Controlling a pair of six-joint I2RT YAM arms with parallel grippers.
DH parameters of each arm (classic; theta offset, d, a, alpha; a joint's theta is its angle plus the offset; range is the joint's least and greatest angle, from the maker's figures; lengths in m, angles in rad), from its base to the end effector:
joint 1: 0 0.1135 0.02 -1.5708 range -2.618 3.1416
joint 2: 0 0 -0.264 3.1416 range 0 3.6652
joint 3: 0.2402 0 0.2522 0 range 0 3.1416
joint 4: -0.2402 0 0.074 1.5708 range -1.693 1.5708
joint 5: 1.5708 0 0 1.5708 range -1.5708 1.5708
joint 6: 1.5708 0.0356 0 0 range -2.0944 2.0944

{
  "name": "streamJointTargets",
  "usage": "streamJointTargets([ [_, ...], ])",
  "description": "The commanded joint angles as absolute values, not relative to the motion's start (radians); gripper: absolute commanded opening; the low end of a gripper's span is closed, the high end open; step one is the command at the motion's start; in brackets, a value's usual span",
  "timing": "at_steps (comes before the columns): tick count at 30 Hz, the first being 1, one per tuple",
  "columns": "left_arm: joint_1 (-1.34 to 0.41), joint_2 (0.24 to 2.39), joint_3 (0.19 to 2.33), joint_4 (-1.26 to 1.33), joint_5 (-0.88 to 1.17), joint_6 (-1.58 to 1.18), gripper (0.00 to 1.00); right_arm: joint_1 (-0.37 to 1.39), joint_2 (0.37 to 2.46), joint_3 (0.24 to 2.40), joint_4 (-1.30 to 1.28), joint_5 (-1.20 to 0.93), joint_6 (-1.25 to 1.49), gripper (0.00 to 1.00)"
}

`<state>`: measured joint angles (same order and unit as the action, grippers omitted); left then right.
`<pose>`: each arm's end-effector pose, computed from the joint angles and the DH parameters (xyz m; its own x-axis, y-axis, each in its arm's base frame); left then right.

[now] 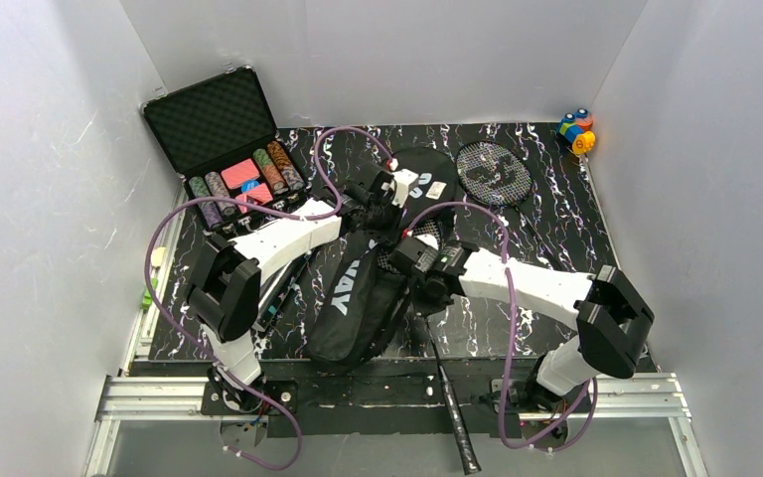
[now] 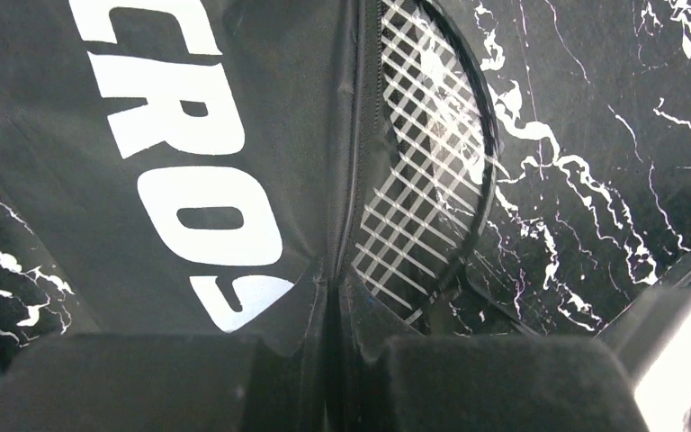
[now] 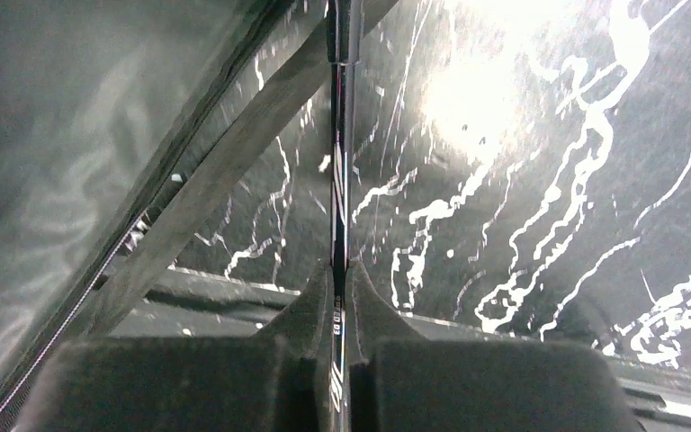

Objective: Pack up the badminton gear

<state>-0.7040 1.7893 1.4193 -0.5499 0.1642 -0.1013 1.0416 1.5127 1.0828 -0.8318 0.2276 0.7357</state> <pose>0.2961 -0.2591 0.2518 -0.6755 0.4427 -0.5896 0.6491 0.7364 -0.1907 0.1510 0.2423 0.2260 -0.8976 -0.2398 -0.3698 -0.2750 0.9604 0.0448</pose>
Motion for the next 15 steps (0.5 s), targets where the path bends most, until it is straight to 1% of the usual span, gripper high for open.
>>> streamJointTargets([
  [1, -0.707, 1.680, 1.375, -0.523, 0.211, -0.094, 0.00, 0.969, 1.482, 1.061, -0.624, 0.275, 0.720, 0.01],
  [8, -0.707, 1.670, 1.341, -0.514, 0.264, -0.130, 0.00, 0.857, 1.464, 1.017, -0.409, 0.178, 0.710, 0.01],
  [15, -0.708, 1.689, 1.340, -0.506, 0.284, -0.130, 0.00, 0.819, 1.519, 1.057, -0.318, 0.087, 0.725, 0.01],
])
